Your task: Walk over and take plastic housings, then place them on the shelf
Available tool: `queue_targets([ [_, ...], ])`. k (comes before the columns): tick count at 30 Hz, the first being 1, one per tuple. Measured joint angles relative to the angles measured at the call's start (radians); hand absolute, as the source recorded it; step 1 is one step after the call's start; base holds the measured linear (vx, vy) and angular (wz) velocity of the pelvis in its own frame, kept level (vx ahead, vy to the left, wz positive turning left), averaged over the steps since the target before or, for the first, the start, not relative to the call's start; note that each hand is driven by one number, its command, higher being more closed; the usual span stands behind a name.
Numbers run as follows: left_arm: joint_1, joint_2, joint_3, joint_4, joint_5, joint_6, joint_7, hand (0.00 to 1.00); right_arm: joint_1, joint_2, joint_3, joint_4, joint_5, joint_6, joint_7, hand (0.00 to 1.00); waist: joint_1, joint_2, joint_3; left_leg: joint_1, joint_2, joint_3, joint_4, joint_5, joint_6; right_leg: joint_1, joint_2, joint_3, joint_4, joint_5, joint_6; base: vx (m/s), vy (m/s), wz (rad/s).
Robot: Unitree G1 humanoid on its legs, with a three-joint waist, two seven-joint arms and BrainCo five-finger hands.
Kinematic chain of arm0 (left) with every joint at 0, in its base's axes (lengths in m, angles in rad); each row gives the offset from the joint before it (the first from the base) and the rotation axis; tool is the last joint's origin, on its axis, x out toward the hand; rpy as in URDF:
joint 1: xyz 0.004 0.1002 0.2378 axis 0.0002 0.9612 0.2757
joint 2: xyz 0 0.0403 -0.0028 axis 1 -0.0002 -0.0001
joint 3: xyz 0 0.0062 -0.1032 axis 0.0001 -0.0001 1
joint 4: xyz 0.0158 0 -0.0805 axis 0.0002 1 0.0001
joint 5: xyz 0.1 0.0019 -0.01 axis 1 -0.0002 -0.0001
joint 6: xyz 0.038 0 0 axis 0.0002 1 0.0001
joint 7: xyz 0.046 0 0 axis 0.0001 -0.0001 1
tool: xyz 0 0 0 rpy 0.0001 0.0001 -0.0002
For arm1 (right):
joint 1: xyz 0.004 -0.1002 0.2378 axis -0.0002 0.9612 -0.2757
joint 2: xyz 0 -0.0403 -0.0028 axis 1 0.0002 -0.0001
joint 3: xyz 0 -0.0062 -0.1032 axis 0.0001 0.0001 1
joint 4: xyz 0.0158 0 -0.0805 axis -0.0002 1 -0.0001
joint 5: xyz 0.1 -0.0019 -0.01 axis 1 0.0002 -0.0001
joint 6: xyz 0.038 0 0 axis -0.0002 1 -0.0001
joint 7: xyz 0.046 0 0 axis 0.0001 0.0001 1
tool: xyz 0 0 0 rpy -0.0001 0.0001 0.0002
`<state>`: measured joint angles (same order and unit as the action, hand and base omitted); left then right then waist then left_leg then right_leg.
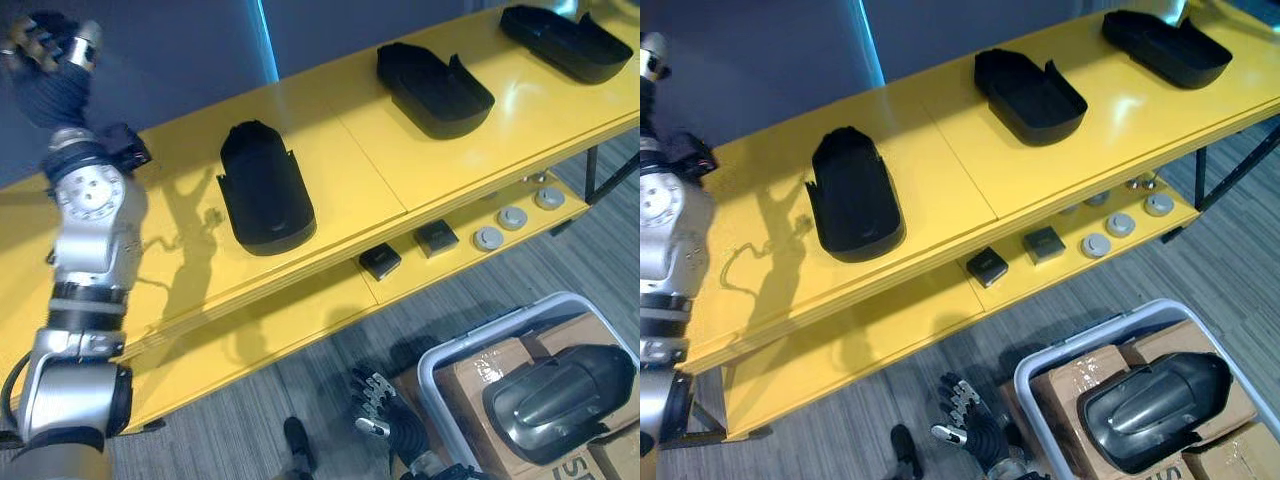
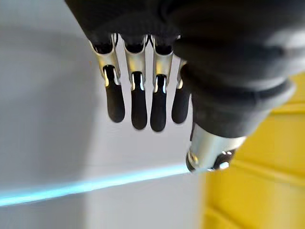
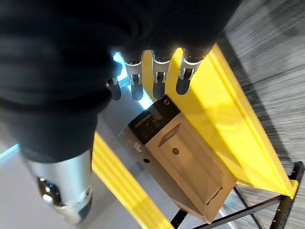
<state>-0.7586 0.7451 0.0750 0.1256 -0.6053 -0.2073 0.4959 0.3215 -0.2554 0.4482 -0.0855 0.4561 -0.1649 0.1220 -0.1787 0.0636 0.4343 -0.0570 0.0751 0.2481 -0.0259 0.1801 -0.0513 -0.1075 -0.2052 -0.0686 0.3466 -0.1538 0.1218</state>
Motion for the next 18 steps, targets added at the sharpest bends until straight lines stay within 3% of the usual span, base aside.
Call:
queue_targets([
  [2,0.141,-0.06,0.026,-0.076,-0.028,0.0,-0.043,1.0,0.014,0.001,-0.008,0.028,-0.01,-0.006,0.0,0.0,0.003,0.011,-0.017,0.012,0.0,-0.013,-0.003,-0.001,-0.001,0.024,0.0,-0.019,-0.015,0.0,0.0,-0.01,-0.01,0.28],
  [7,0.597,-0.338,0.028,-0.241,-0.038,0.002,-0.162,1.0,0.065,0.029,-0.058,0.107,-0.043,-0.018,0.014,0.0,0.039,0.02,-0.077,0.02,0.004,-0.056,-0.004,-0.004,-0.005,0.075,0.004,-0.07,-0.056,0.001,-0.001,0.0,-0.018,0.23],
  [12,0.801,-0.434,-0.077,-0.351,-0.018,0.001,-0.269,1.0,0.08,0.028,-0.095,0.116,-0.042,-0.024,0.047,0.0,0.053,0.028,-0.106,0.014,0.004,-0.065,-0.004,-0.004,-0.005,0.083,0.005,-0.08,-0.072,0.008,-0.007,0.0,-0.003,0.06],
  [18,0.813,-0.462,-0.175,-0.33,-0.038,-0.018,-0.368,1.0,0.087,0.016,-0.117,0.119,-0.042,-0.025,0.061,0.0,0.042,0.037,-0.109,-0.002,0.006,-0.063,-0.005,-0.004,-0.006,0.067,0.008,-0.078,-0.077,0.016,-0.011,-0.04,0.006,-0.01],
])
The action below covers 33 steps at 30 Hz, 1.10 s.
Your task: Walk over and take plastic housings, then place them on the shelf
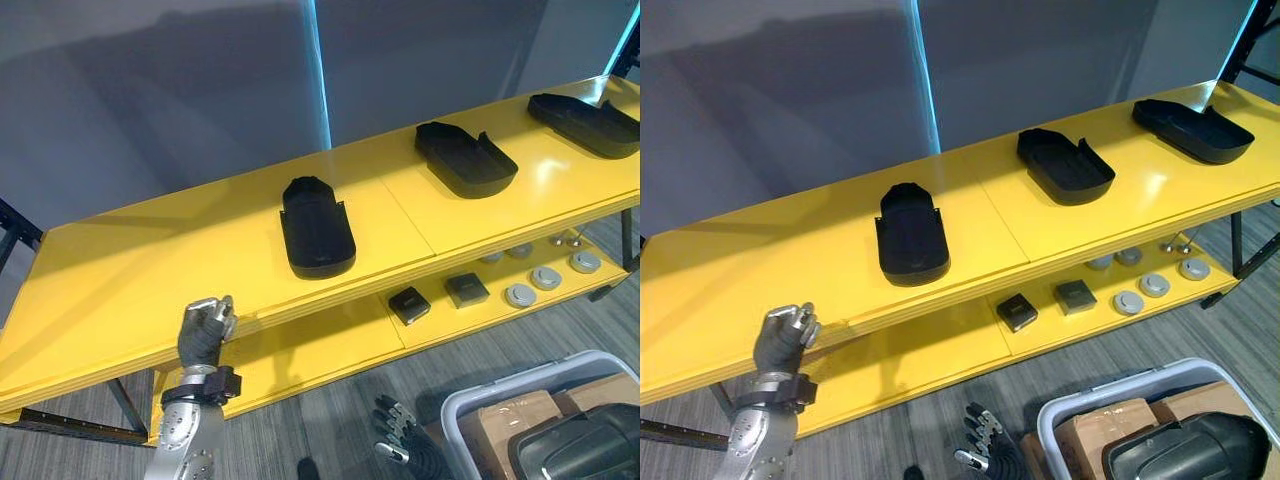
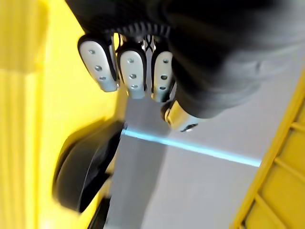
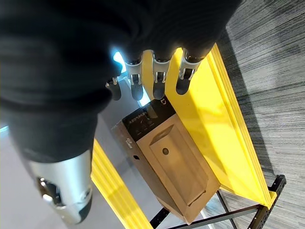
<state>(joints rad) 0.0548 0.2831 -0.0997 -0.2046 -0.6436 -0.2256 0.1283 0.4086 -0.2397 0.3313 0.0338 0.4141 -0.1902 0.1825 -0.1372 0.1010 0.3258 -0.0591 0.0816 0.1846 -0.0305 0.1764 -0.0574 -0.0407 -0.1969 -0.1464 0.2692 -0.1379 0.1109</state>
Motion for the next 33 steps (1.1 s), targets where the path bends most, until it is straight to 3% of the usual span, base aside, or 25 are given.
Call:
queue_targets([
  [6,-0.104,-0.006,-0.057,0.089,-0.074,-0.027,-0.033,1.0,-0.021,-0.017,-0.015,0.027,0.002,-0.005,0.001,0.0,-0.01,0.002,0.023,-0.026,0.0,0.011,0.001,0.006,0.003,-0.046,-0.001,0.019,0.021,0.003,0.003,-0.01,0.005,-0.06],
  [15,-0.354,-0.004,-0.067,0.184,-0.091,-0.073,0.001,1.0,-0.086,-0.024,-0.038,0.027,0.003,-0.008,0.005,0.0,-0.045,0.003,0.106,-0.056,0.003,0.04,0.014,0.009,0.007,-0.108,0.001,0.057,0.059,0.002,0.003,-0.02,0.005,-0.1],
  [26,-0.498,-0.002,-0.084,0.336,-0.142,-0.07,0.039,1.0,-0.107,-0.029,-0.039,0.027,0.003,-0.008,0.02,0.0,-0.046,-0.009,0.13,-0.089,0.007,0.059,0.035,0.002,-0.002,-0.162,-0.001,0.083,0.11,-0.016,0.005,0.0,0.001,-0.05],
  [33,-0.583,0.008,-0.084,0.395,-0.18,-0.07,0.043,1.0,-0.145,-0.028,-0.036,0.027,0.004,-0.008,0.02,0.0,-0.045,-0.031,0.143,-0.101,0.008,0.062,0.039,-0.001,-0.006,-0.184,-0.001,0.09,0.131,-0.022,0.004,0.0,0.0,0.0],
])
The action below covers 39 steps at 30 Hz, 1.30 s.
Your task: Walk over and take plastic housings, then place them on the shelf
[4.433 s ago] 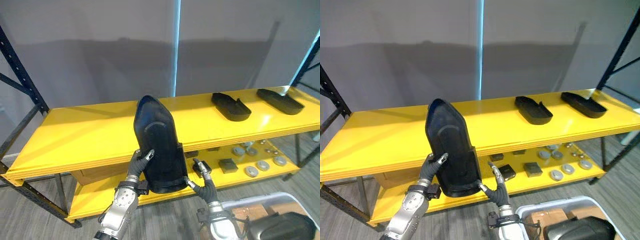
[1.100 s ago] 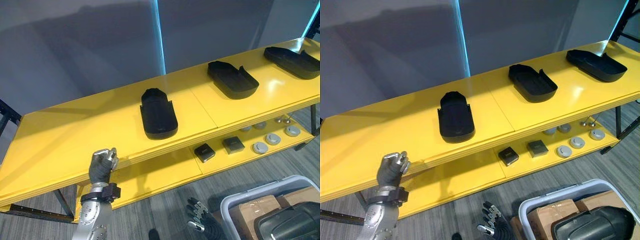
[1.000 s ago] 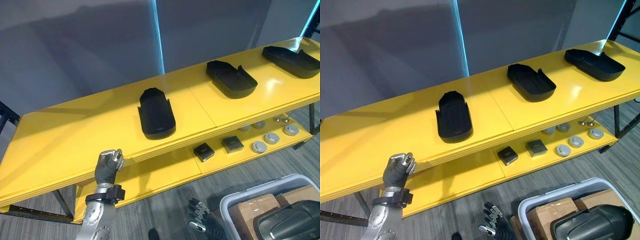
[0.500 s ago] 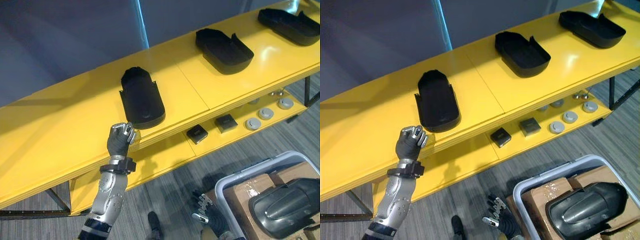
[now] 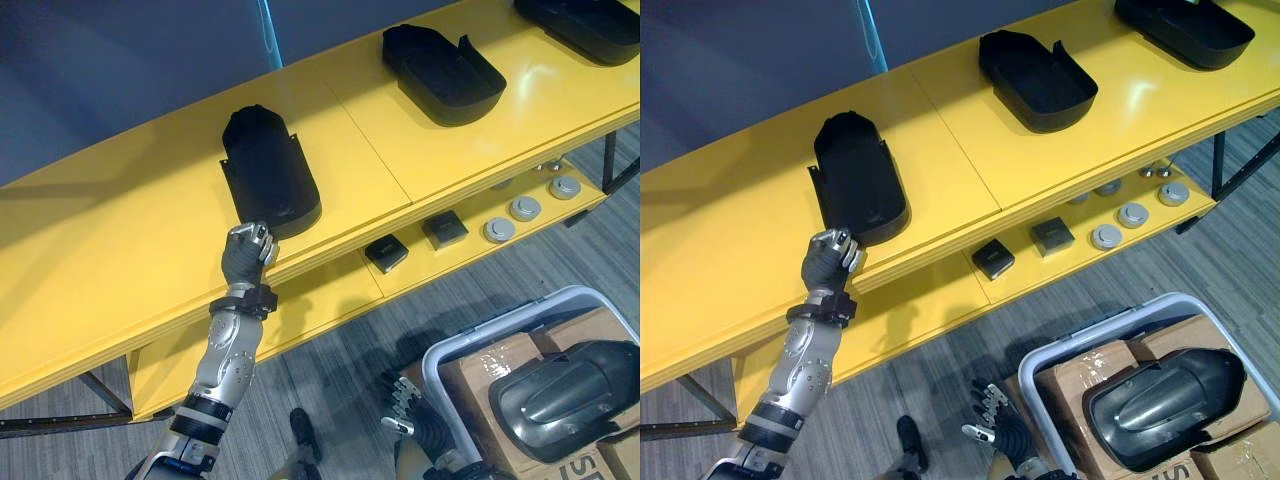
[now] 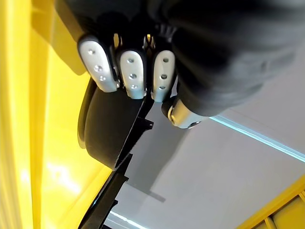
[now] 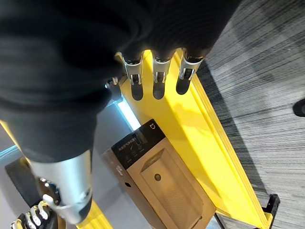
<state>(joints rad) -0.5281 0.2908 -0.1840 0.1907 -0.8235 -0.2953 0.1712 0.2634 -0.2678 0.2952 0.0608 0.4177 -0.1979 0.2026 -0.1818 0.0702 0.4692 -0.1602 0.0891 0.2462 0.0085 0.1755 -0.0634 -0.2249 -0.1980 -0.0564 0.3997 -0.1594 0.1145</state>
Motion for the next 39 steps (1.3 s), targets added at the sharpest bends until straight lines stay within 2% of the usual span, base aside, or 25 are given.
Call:
queue_targets([
  [8,-0.14,0.015,0.001,0.07,-0.016,-0.003,0.042,1.0,-0.04,0.008,0.004,0.014,0.0,0.0,-0.007,0.0,-0.001,-0.033,0.013,-0.028,0.001,0.008,0.015,0.004,0.005,-0.034,0.002,0.014,0.015,-0.002,-0.001,0.01,0.002,-0.02],
  [17,-0.174,0.02,0.001,0.098,-0.02,0.002,0.061,1.0,-0.041,0.013,0.038,0.041,0.0,-0.001,-0.009,0.0,0.0,-0.048,0.012,-0.022,0.002,0.008,0.014,0.003,0.005,-0.024,0.002,0.012,0.011,-0.002,-0.001,0.02,0.002,0.0],
  [18,-0.173,0.02,0.001,0.099,-0.02,0.002,0.061,0.0,-0.039,0.014,0.04,0.041,0.0,-0.001,-0.009,0.0,0.001,-0.051,0.013,-0.015,0.002,0.008,0.013,0.003,0.005,-0.016,0.002,0.011,0.009,-0.002,-0.001,0.0,0.0,0.0],
  [20,-0.165,0.026,0.002,0.096,-0.019,0.001,0.057,0.0,-0.032,0.014,0.04,0.041,-0.004,-0.01,-0.009,0.0,0.002,-0.054,0.012,0.004,0.0,0.006,0.004,0.003,0.004,0.003,0.002,0.009,0.004,-0.002,0.0,0.0,0.0,0.0],
  [23,-0.052,0.04,0.007,0.002,-0.015,-0.009,0.047,0.0,-0.012,0.014,0.037,0.041,-0.03,-0.039,-0.017,0.0,0.001,-0.053,0.01,0.053,-0.005,0.002,-0.018,0.002,0.003,0.054,-0.002,-0.002,-0.016,-0.005,0.002,0.04,0.013,0.03],
  [26,0.171,0.03,0.026,-0.151,0.028,-0.033,0.037,0.0,0.03,0.04,0.007,0.041,-0.077,-0.075,-0.045,0.0,0.005,-0.05,-0.026,0.067,-0.004,-0.029,-0.03,0.002,0.004,0.101,0.0,-0.043,-0.048,-0.006,0.001,0.06,-0.005,0.29],
  [28,0.33,0.002,0.044,-0.24,0.056,-0.05,0.039,0.0,0.047,0.052,-0.014,0.04,-0.112,-0.102,-0.076,0.0,0.018,-0.049,-0.048,0.087,-0.007,-0.049,-0.04,0.003,0.003,0.142,-0.001,-0.072,-0.07,-0.008,0.002,0.1,-0.011,0.38],
  [30,0.532,-0.072,0.039,-0.35,0.103,-0.073,0.036,0.0,0.065,0.061,-0.05,0.04,-0.143,-0.13,-0.129,0.0,0.052,-0.047,-0.097,0.104,-0.017,-0.09,-0.048,0.002,0.003,0.197,-0.01,-0.122,-0.093,-0.02,0.006,0.09,-0.022,0.54],
  [31,0.575,-0.091,0.04,-0.372,0.118,-0.076,0.037,0.0,0.065,0.067,-0.063,0.04,-0.155,-0.136,-0.14,0.0,0.063,-0.048,-0.107,0.114,-0.019,-0.099,-0.051,0.002,0.003,0.215,-0.011,-0.131,-0.099,-0.022,0.007,0.05,-0.031,0.55],
  [33,0.712,-0.137,0.049,-0.416,0.142,-0.089,0.019,0.0,0.054,0.08,-0.117,0.04,-0.178,-0.151,-0.182,0.0,0.109,-0.04,-0.162,0.131,-0.024,-0.124,-0.047,-0.014,0.0,0.257,-0.016,-0.166,-0.12,-0.031,0.009,0.03,-0.029,0.37],
  [35,0.773,-0.16,0.081,-0.423,0.162,-0.089,0.014,0.0,0.035,0.08,-0.145,0.026,-0.192,-0.154,-0.208,0.0,0.128,-0.031,-0.188,0.133,-0.021,-0.139,-0.013,-0.035,-0.002,0.288,-0.016,-0.179,-0.134,-0.032,0.009,0.02,-0.031,0.1],
  [36,0.808,-0.182,0.115,-0.433,0.161,-0.089,-0.005,0.0,0.017,0.08,-0.157,0.022,-0.192,-0.153,-0.224,0.0,0.146,-0.029,-0.191,0.127,-0.013,-0.138,0.055,-0.071,-0.01,0.305,-0.012,-0.168,-0.137,-0.032,0.009,0.0,-0.033,-0.15],
  [38,0.852,-0.211,0.16,-0.457,0.162,-0.089,-0.033,0.0,-0.005,0.074,-0.16,0.016,-0.191,-0.148,-0.241,0.0,0.163,-0.025,-0.195,0.096,0.008,-0.145,0.197,-0.14,-0.018,0.316,0.0,-0.129,-0.138,-0.032,0.006,-0.02,-0.008,-0.64],
  [39,0.874,-0.228,0.192,-0.466,0.163,-0.089,-0.053,0.0,-0.027,0.069,-0.161,0.01,-0.189,-0.137,-0.249,0.0,0.184,-0.022,-0.198,0.075,0.021,-0.213,0.303,-0.178,-0.025,0.314,0.019,-0.076,-0.137,-0.031,-0.005,-0.03,-0.021,-1.49],
])
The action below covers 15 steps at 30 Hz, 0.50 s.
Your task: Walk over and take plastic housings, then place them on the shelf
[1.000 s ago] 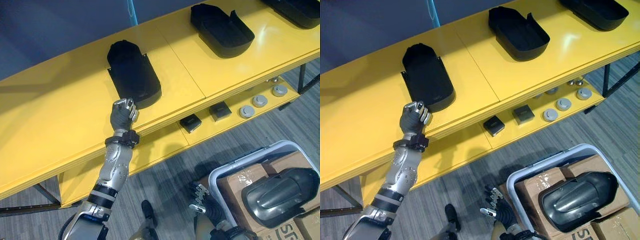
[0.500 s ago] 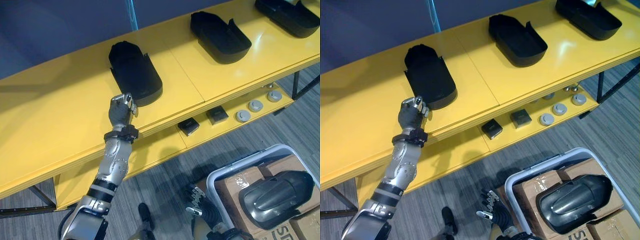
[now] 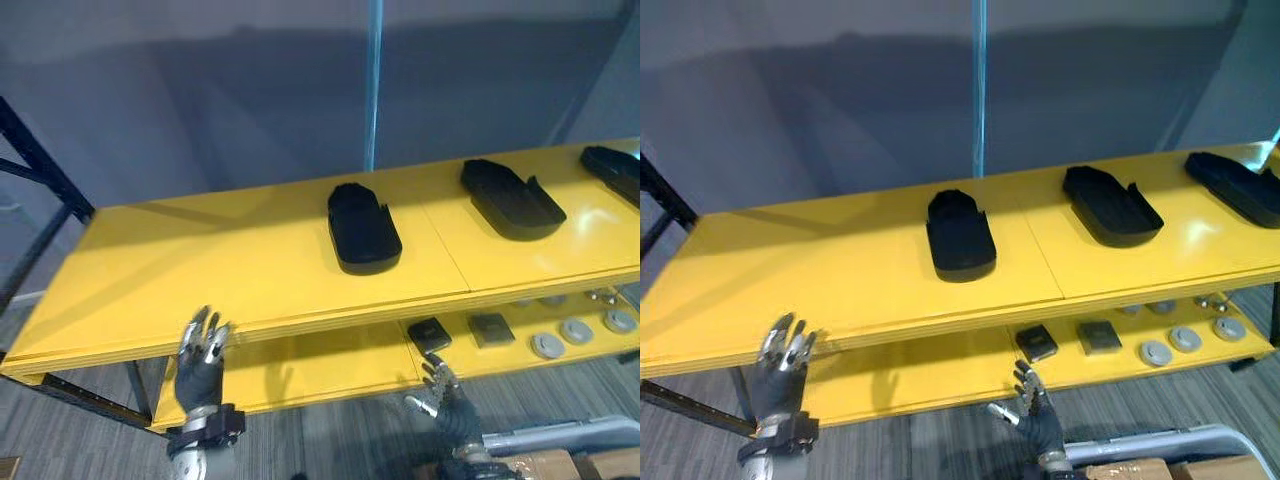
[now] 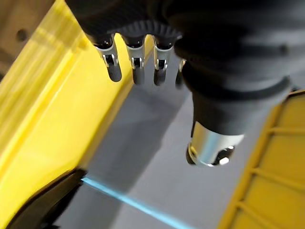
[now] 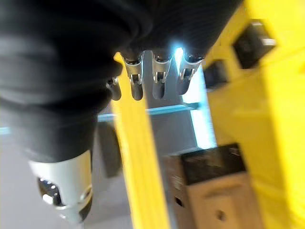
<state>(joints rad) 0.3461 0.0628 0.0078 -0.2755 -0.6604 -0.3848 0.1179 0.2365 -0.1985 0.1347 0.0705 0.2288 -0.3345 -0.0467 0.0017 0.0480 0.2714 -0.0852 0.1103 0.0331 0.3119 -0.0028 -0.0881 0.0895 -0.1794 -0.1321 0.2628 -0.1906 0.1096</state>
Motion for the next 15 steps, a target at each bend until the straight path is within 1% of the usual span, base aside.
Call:
queue_targets([
  [1,0.015,-0.006,0.022,-0.004,0.014,0.0,-0.01,0.0,-0.024,-0.011,0.001,-0.006,0.01,0.009,-0.004,0.0,0.016,0.004,-0.005,0.001,0.003,-0.086,0.068,-0.038,-0.01,-0.011,0.02,0.076,0.001,0.004,-0.004,-0.03,-0.021,-1.62],
  [2,0.024,-0.008,0.027,-0.012,0.021,0.0,-0.015,0.0,-0.034,-0.019,0.001,-0.007,0.019,0.01,-0.005,0.0,0.017,0.009,-0.012,0.001,0.004,-0.124,0.093,-0.066,-0.01,-0.024,0.032,0.112,0.006,0.006,-0.006,-0.02,0.043,-1.75],
  [3,0.023,-0.008,0.027,-0.027,0.028,0.0,-0.032,0.0,-0.042,-0.033,-0.006,-0.011,0.046,0.014,-0.015,0.0,0.014,0.033,-0.033,0.01,0.013,-0.171,0.119,-0.135,-0.008,-0.055,0.056,0.181,0.022,0.008,-0.007,-0.02,0.13,-1.56],
  [4,0.012,-0.008,0.026,-0.04,0.034,0.0,-0.047,0.0,-0.043,-0.042,-0.018,-0.011,0.064,0.021,-0.02,0.0,0.01,0.045,-0.043,0.03,0.017,-0.181,0.113,-0.183,-0.012,-0.083,0.069,0.233,0.041,0.011,-0.001,-0.03,0.254,-1.86],
  [5,-0.016,-0.006,0.02,-0.053,0.037,0.001,-0.063,0.0,-0.035,-0.043,-0.057,-0.015,0.081,0.037,-0.034,0.0,-0.001,0.048,-0.048,0.048,0.016,-0.166,0.102,-0.235,-0.04,-0.121,0.078,0.295,0.06,0.018,0.013,-0.05,0.325,-1.53],
  [6,-0.037,-0.002,0.017,-0.053,0.037,0.002,-0.064,0.0,-0.026,-0.039,-0.08,-0.016,0.086,0.046,-0.041,0.0,-0.003,0.039,-0.049,0.047,0.009,-0.134,0.112,-0.243,-0.027,-0.14,0.075,0.337,0.059,0.033,0.03,-0.06,0.33,-1.63],
  [7,-0.078,0.015,0.004,-0.053,0.036,0.007,-0.058,0.0,0.002,-0.023,-0.12,-0.025,0.114,0.053,-0.048,0.0,-0.018,0.028,-0.055,0.035,0.005,-0.073,0.134,-0.262,-0.012,-0.168,0.072,0.399,0.033,0.07,0.046,-0.07,0.325,-1.41],
  [8,-0.112,0.029,-0.004,-0.052,0.036,0.009,-0.049,0.0,0.024,-0.015,-0.147,-0.027,0.134,0.053,-0.047,0.0,-0.035,0.028,-0.055,0.029,0.01,-0.033,0.155,-0.281,-0.002,-0.187,0.075,0.425,0.02,0.103,0.049,-0.08,0.297,-1.77],
  [9,-0.158,0.045,-0.017,-0.042,0.038,0.012,-0.028,0.0,0.052,-0.005,-0.186,-0.027,0.146,0.053,-0.043,0.0,-0.045,0.023,-0.053,0.027,0.026,0.037,0.173,-0.3,0.011,-0.225,0.083,0.414,0.02,0.152,0.036,-0.11,0.341,-1.94],
  [10,-0.193,0.058,-0.024,-0.02,0.042,0.015,0.004,0.0,0.07,0.009,-0.22,-0.028,0.147,0.053,-0.028,0.0,-0.052,0.013,-0.049,0.04,0.034,0.112,0.166,-0.301,0.026,-0.249,0.082,0.355,-0.008,0.227,0.001,-0.14,0.334,-1.92],
  [11,-0.206,0.06,-0.024,-0.008,0.047,0.016,0.019,0.0,0.071,0.01,-0.231,-0.027,0.148,0.053,-0.016,0.0,-0.06,0.015,-0.049,0.043,0.036,0.144,0.154,-0.293,0.038,-0.247,0.079,0.314,-0.061,0.284,-0.022,-0.12,0.26,-1.95],
  [12,-0.225,0.056,-0.025,0.015,0.057,0.016,0.031,0.0,0.071,0.011,-0.239,-0.031,0.151,0.052,-0.006,0.0,-0.069,0.018,-0.048,0.053,0.063,0.23,0.118,-0.269,0.06,-0.256,0.071,0.2,-0.069,0.295,-0.058,-0.12,0.227,-1.54],
  [13,-0.234,0.057,-0.021,0.023,0.057,0.016,0.035,0.0,0.07,0.012,-0.231,-0.031,0.15,0.052,-0.004,0.0,-0.069,0.015,-0.047,0.065,0.066,0.273,0.103,-0.261,0.067,-0.277,0.067,0.139,0.001,0.253,-0.063,-0.12,0.206,-2.11],
  [14,-0.23,0.05,-0.016,0.023,0.057,0.016,0.044,0.0,0.069,0.014,-0.193,-0.033,0.142,0.052,-0.002,0.0,-0.071,0.011,-0.046,0.094,0.08,0.371,0.085,-0.251,0.075,-0.289,0.055,0.012,0.214,0.112,-0.093,-0.1,0.174,-1.68],
  [15,-0.228,0.045,-0.017,0.023,0.057,0.015,0.049,0.0,0.068,0.018,-0.178,-0.033,0.141,0.052,0.0,0.0,-0.069,0.009,-0.046,0.1,0.083,0.394,0.091,-0.25,0.076,-0.289,0.046,-0.02,0.265,0.081,-0.101,-0.09,0.114,-1.59],
])
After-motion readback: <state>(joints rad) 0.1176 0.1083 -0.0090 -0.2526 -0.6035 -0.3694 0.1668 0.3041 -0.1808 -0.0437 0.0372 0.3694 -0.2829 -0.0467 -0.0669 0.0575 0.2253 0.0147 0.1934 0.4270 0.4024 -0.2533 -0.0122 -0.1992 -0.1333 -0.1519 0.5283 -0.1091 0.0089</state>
